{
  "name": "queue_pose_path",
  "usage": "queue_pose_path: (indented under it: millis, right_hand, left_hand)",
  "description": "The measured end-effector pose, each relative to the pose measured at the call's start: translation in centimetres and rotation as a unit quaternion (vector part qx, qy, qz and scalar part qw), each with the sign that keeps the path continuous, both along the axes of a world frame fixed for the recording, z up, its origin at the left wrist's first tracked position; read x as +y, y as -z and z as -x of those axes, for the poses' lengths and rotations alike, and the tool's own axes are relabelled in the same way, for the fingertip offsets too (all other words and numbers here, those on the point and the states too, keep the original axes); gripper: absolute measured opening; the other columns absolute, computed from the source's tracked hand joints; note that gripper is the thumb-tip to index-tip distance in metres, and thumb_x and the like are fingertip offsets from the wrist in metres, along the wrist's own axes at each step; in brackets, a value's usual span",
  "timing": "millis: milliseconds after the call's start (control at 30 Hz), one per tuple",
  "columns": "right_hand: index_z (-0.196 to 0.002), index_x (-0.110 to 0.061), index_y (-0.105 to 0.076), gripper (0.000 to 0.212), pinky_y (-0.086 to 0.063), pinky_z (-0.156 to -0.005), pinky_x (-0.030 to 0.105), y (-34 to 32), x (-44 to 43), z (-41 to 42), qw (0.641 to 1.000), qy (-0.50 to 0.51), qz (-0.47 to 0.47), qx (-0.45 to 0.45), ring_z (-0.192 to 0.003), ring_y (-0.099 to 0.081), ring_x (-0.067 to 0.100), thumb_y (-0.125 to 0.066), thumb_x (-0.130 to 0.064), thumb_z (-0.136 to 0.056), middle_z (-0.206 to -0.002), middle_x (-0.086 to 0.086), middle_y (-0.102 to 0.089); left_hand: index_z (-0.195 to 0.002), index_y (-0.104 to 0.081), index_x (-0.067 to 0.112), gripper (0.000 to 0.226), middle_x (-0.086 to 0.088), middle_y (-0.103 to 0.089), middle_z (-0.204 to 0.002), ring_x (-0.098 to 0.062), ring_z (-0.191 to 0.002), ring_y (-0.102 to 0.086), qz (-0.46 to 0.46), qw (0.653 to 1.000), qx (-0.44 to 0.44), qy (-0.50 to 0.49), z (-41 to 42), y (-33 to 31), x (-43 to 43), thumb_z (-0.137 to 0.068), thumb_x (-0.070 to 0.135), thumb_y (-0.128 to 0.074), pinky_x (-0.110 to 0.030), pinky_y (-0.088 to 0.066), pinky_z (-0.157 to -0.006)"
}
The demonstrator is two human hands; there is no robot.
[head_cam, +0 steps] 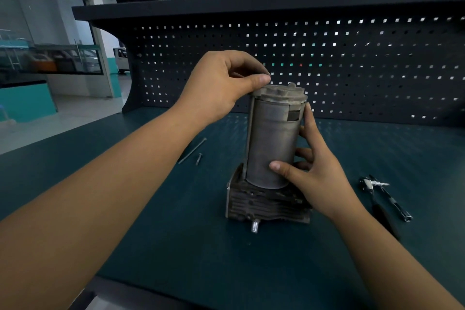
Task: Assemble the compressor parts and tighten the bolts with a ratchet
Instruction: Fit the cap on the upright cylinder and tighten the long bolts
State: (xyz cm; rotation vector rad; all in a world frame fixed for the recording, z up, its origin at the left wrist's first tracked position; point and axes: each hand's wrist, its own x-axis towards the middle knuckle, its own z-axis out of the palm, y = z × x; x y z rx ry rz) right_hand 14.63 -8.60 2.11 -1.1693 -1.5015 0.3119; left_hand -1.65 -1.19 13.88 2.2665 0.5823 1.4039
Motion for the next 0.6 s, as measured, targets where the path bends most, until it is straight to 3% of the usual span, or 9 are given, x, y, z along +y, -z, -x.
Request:
queue_pose_path:
  millis: [133,200,333,433,533,600]
  right_hand:
    - [-0.129,-0.07,-0.001,0.097,-0.043,-0.078,0.005,-0.1,-0.1,0.1,1.0,-0.003,-0.002,0.004,-0.109,-0.052,-0.009,-0.072,-0.032,-0.074,-0.125,-0.052,-0.035]
    - [-0.127,-0.072,-0.001,0.096,-0.045,-0.081,0.007,-0.2,-0.2,0.2,1.0,-0.006,-0.004,0.004,-0.11,-0.053,-0.007,-0.072,-0.036,-0.073,-0.129,-0.048,-0.034]
    - [-0.126,-0.072,-0.001,0.093,-0.047,-0.083,0.012,-0.5,-0.4,0.4,1.0,-0.014,0.001,0.011,-0.11,-0.054,-0.004,-0.067,-0.049,-0.064,-0.126,-0.051,-0.036]
    - [-0.128,-0.07,-0.001,0.095,-0.047,-0.083,0.011,-0.4,-0.4,0.3,1.0,-0.015,-0.004,0.01,-0.11,-0.054,-0.005,-0.068,-0.047,-0.066,-0.129,-0.047,-0.036]
    - [-0.13,-0.067,-0.002,0.098,-0.048,-0.082,0.011,-0.2,-0.2,0.2,1.0,-0.019,-0.016,0.001,-0.109,-0.055,-0.006,-0.073,-0.029,-0.074,-0.13,-0.046,-0.036]
    - [-0.131,-0.067,-0.003,0.098,-0.048,-0.083,0.013,-0.2,-0.2,0.2,1.0,-0.019,-0.018,-0.005,-0.109,-0.055,-0.006,-0.073,-0.028,-0.074,-0.131,-0.045,-0.036]
  left_hand:
    - [-0.08,-0.069,0.027,0.012,0.014,-0.067,-0.075,0.005,-0.068,-0.062,0.002,1.0,-0.004,0.002,0.1,0.0,-0.4,-0.08,0.015,-0.071,-0.012,-0.05,-0.07]
    - [-0.09,-0.067,0.027,0.015,0.014,-0.068,-0.081,0.003,-0.074,-0.064,0.019,1.0,-0.011,0.014,0.1,0.1,-0.7,-0.08,0.017,-0.071,-0.01,-0.05,-0.072]
    - [-0.105,-0.058,0.032,0.039,0.011,-0.065,-0.099,-0.001,-0.082,-0.065,0.048,0.998,-0.052,-0.001,1.1,2.0,-1.0,-0.069,0.034,-0.074,-0.014,-0.052,-0.076]
    - [-0.087,-0.059,0.03,0.038,0.01,-0.067,-0.087,0.003,-0.074,-0.063,0.114,0.993,-0.015,-0.019,2.1,5.1,-0.8,-0.054,0.045,-0.071,-0.015,-0.052,-0.072]
    - [-0.073,-0.062,0.024,0.026,0.005,-0.067,-0.072,-0.011,-0.07,-0.064,0.194,0.978,0.071,-0.001,2.2,8.3,-0.2,-0.055,0.037,-0.074,-0.035,-0.053,-0.076]
    - [-0.07,-0.062,0.024,0.019,0.001,-0.068,-0.07,-0.019,-0.071,-0.065,0.203,0.976,0.074,-0.002,2.0,9.6,0.2,-0.061,0.029,-0.078,-0.041,-0.053,-0.077]
